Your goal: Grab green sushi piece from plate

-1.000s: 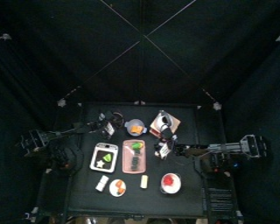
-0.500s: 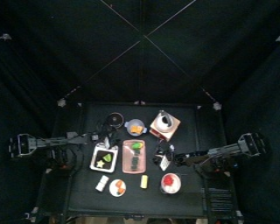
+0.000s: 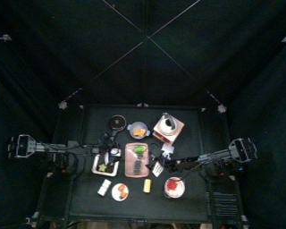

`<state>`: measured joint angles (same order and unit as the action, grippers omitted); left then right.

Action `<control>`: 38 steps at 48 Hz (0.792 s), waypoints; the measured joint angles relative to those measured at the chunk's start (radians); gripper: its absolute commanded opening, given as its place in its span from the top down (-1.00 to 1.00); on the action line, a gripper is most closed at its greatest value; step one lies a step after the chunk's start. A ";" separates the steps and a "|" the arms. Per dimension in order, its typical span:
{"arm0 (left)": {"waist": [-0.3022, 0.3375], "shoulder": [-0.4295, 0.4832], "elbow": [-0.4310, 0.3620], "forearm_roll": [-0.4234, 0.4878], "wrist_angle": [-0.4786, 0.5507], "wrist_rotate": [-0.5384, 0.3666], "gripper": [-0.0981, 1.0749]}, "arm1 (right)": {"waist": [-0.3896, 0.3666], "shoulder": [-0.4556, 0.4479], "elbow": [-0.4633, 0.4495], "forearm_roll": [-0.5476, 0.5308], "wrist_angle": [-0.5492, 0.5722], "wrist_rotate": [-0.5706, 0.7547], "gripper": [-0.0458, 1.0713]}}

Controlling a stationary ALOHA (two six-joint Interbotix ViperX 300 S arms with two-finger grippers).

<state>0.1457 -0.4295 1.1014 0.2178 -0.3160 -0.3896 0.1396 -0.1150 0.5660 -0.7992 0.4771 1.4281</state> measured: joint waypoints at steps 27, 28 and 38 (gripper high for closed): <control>0.011 -0.137 0.081 0.006 -0.052 0.008 -0.81 | -0.063 0.187 -0.160 -0.012 0.160 -0.002 -0.62; 0.011 -0.147 0.087 0.005 -0.052 0.008 -0.81 | -0.063 0.198 -0.166 -0.014 0.160 -0.003 -0.62; 0.020 -0.256 0.176 0.006 -0.054 0.006 -0.81 | -0.063 0.279 -0.218 -0.028 0.179 -0.008 -0.62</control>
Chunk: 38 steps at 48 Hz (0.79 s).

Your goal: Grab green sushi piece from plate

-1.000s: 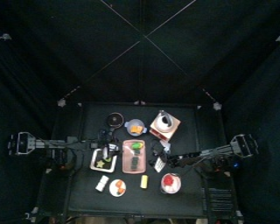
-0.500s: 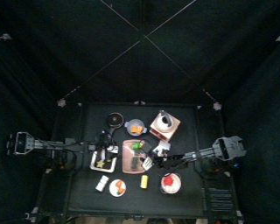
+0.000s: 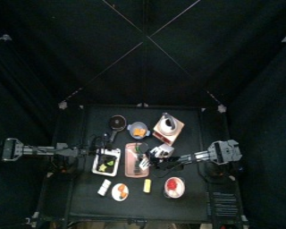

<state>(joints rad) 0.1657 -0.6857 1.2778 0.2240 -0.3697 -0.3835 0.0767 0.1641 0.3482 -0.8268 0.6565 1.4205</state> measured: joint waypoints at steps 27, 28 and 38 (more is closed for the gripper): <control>0.147 -0.126 0.066 0.049 0.006 0.011 -0.81 | 0.000 0.006 -0.087 0.002 0.107 0.003 -0.62; 0.153 -0.126 0.066 0.049 0.006 0.009 -0.81 | 0.000 0.002 -0.089 0.002 0.107 0.002 -0.62; 0.178 -0.126 0.064 0.049 0.008 0.011 -0.81 | 0.000 -0.054 -0.086 -0.008 0.098 0.003 -0.62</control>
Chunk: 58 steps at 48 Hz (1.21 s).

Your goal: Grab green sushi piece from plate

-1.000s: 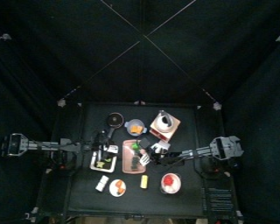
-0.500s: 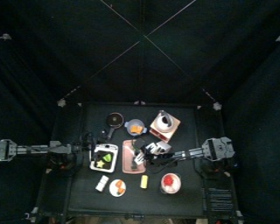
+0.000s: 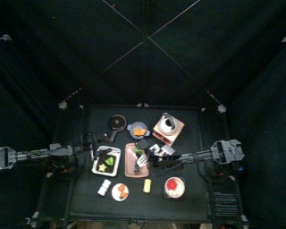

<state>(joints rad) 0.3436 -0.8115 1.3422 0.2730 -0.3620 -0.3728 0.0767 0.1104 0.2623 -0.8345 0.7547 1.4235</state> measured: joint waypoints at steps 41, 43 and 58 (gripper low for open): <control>-0.084 -0.025 -0.034 -0.146 0.031 -0.006 -0.81 | 0.055 0.160 -0.058 0.087 0.120 -0.002 -0.62; -0.091 -0.025 -0.034 -0.150 0.032 -0.005 -0.81 | 0.054 0.160 -0.060 0.087 0.132 -0.002 -0.62; -0.094 -0.026 -0.028 -0.164 0.035 -0.003 -0.81 | 0.044 0.187 -0.064 0.095 0.138 -0.002 -0.62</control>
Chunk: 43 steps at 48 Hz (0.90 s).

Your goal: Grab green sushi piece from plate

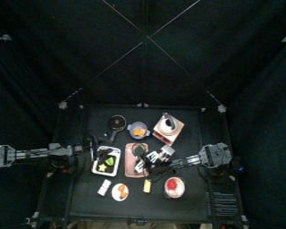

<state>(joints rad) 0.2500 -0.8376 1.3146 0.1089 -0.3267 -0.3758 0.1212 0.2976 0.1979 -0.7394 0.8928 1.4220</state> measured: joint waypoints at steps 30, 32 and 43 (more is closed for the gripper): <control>0.000 0.002 0.008 -0.002 0.002 0.002 -0.81 | -0.057 0.071 -0.017 0.015 -0.061 -0.002 -0.62; 0.000 0.000 0.008 0.000 0.000 0.002 -0.81 | -0.060 0.072 -0.017 0.015 -0.063 -0.002 -0.62; 0.002 0.000 0.011 0.000 0.002 0.002 -0.81 | -0.069 0.081 -0.017 0.017 -0.075 -0.002 -0.58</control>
<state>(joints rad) 0.2516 -0.8376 1.3254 0.1089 -0.3252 -0.3743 0.0522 0.3789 0.1810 -0.7225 0.8176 1.4205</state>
